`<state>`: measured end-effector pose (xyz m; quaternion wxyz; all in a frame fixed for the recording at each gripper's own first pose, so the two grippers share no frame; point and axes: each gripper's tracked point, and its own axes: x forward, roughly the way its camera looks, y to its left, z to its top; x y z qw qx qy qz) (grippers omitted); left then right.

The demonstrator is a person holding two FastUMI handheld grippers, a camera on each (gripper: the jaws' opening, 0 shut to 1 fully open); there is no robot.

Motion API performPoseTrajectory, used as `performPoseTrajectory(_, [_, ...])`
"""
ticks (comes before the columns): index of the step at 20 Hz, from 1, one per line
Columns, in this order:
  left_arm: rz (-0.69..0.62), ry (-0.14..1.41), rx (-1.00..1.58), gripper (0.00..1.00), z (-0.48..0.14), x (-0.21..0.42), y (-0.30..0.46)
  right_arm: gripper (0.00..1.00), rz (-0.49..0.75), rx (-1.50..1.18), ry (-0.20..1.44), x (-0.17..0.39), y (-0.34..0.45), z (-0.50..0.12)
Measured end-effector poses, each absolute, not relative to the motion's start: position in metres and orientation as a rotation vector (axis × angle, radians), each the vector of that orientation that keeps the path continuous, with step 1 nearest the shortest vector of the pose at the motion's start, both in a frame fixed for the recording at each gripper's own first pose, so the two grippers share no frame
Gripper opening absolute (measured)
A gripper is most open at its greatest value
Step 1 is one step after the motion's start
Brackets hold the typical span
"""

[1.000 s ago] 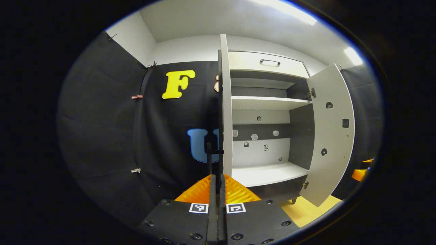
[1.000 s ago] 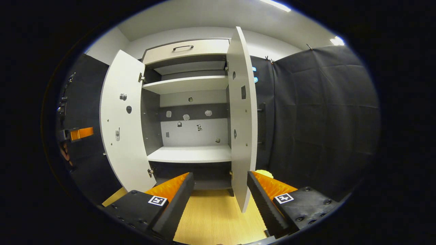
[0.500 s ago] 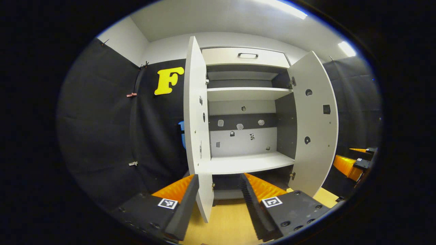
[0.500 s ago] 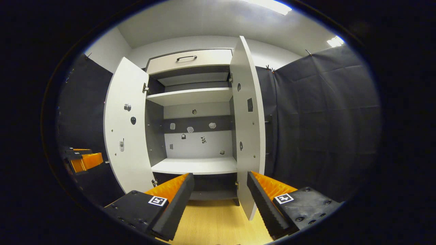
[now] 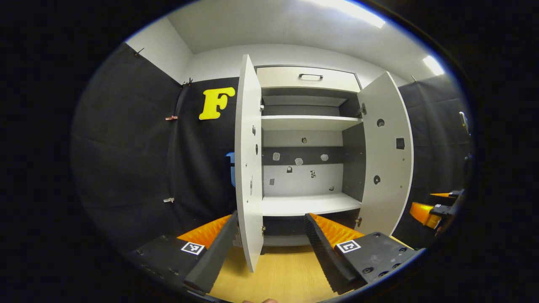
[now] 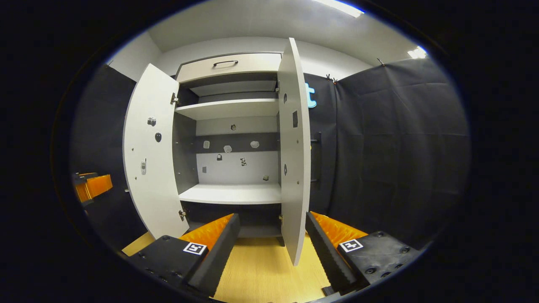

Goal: Open the right door of the double-door shoe cabinet with the right hand, and open the left door with the left hand.

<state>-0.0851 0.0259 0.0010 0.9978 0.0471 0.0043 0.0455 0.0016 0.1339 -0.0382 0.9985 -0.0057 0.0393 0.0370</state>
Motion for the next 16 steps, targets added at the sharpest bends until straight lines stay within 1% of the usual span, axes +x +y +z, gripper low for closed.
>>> performPoseTrajectory(7, [0.075,0.025,0.11,0.98,-0.007,-0.09,0.018,0.98,0.125,-0.029,0.058,0.003,0.15,-0.029])
performPoseTrajectory(16, [0.061,0.034,0.12,0.98,-0.017,-0.088,0.014,0.98,0.137,-0.033,0.049,0.002,0.159,-0.026])
